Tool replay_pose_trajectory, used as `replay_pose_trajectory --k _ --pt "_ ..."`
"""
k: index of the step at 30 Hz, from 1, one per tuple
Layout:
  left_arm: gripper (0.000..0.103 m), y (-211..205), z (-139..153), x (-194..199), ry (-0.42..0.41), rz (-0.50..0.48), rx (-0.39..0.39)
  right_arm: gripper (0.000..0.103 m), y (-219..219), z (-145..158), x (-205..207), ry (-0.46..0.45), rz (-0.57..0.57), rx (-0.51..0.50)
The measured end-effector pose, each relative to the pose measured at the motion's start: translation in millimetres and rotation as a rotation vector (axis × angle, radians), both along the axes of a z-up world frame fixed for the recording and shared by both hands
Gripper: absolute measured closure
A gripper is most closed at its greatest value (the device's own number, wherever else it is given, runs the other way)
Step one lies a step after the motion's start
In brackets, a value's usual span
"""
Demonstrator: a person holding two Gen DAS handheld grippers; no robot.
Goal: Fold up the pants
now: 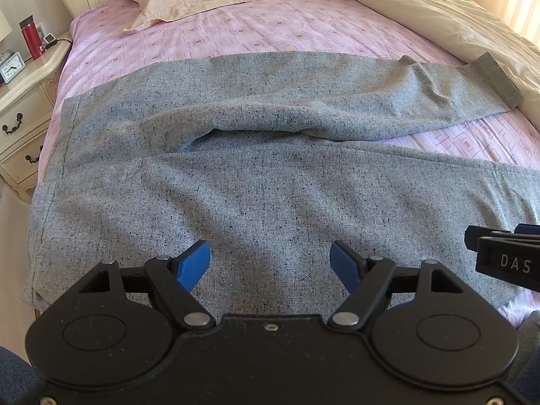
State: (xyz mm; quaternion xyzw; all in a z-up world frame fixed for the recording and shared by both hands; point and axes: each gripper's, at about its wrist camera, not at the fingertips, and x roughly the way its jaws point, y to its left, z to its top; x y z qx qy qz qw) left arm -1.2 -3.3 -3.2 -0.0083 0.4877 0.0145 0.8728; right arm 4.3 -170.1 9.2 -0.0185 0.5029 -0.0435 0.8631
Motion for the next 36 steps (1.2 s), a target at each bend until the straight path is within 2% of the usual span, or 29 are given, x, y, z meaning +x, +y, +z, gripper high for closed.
replay_pose_trajectory --k 20,22,24,26,31,36 --pt "0.025 -0.8 -0.5 -1.5 -0.001 -0.005 0.003 0.045 2.1 0.5 -0.3 0.004 0.007 0.009" --pt "0.026 -0.9 -0.3 -1.8 0.0 -0.004 0.003 0.049 2.9 -0.1 0.0 0.013 0.015 0.02" --pt "0.028 -0.6 0.8 -1.7 -0.001 0.0 0.003 0.06 3.4 -2.3 1.0 0.036 0.026 0.036" --pt "0.029 0.5 2.6 -1.6 -0.004 0.006 -0.001 0.064 3.8 -5.3 2.7 0.068 0.039 0.053" --pt "0.029 4.9 5.8 1.3 -0.004 0.023 -0.019 0.068 1.0 -7.5 8.1 0.115 0.053 0.126" --pt "0.031 9.0 15.7 9.1 -0.012 0.029 -0.033 0.073 -7.2 2.6 15.3 0.111 0.07 0.222"
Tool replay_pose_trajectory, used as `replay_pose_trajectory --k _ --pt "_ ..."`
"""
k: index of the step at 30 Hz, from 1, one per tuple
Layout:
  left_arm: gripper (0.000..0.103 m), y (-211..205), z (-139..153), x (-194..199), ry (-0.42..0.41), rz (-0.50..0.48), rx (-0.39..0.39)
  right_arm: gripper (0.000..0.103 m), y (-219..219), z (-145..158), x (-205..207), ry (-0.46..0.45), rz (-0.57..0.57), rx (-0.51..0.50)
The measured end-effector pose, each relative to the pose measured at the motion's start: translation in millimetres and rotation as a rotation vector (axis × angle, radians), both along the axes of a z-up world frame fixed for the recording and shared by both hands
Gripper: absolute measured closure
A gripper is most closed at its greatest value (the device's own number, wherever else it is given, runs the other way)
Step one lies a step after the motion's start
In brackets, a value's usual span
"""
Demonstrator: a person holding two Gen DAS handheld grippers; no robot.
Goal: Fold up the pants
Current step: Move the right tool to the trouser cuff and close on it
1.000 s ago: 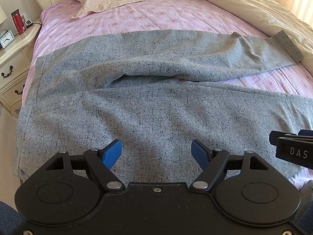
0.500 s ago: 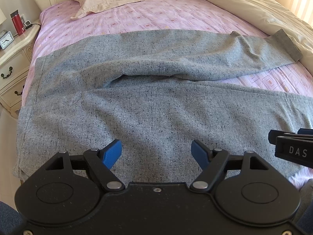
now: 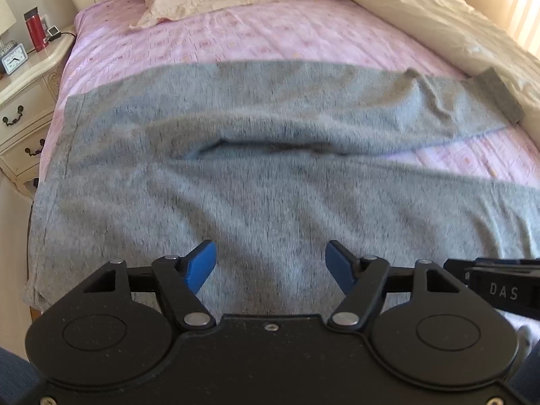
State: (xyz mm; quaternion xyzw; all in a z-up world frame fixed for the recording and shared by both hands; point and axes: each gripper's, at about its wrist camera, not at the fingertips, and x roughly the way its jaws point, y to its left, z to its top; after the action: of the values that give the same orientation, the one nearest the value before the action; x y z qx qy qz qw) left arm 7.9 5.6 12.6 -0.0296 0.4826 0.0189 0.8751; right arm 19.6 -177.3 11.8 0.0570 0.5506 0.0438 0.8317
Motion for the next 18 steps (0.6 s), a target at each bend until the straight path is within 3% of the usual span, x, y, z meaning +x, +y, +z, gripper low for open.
replay_pose_trajectory --k 5,9,13,18 --pt "0.031 8.6 28.0 20.7 -0.089 0.009 0.017 0.073 -10.4 12.6 20.0 0.008 0.044 0.006" --pt "0.031 15.7 38.9 46.7 -0.135 0.013 0.043 0.073 -35.3 24.4 46.8 -0.011 -0.013 -0.015" --pt "0.031 23.2 33.1 78.0 -0.108 0.017 0.046 0.073 -67.1 37.5 84.0 -0.041 -0.058 -0.013" --pt "0.031 35.7 14.6 108.7 -0.086 0.094 0.063 0.073 -96.1 43.4 133.3 -0.147 -0.111 -0.072"
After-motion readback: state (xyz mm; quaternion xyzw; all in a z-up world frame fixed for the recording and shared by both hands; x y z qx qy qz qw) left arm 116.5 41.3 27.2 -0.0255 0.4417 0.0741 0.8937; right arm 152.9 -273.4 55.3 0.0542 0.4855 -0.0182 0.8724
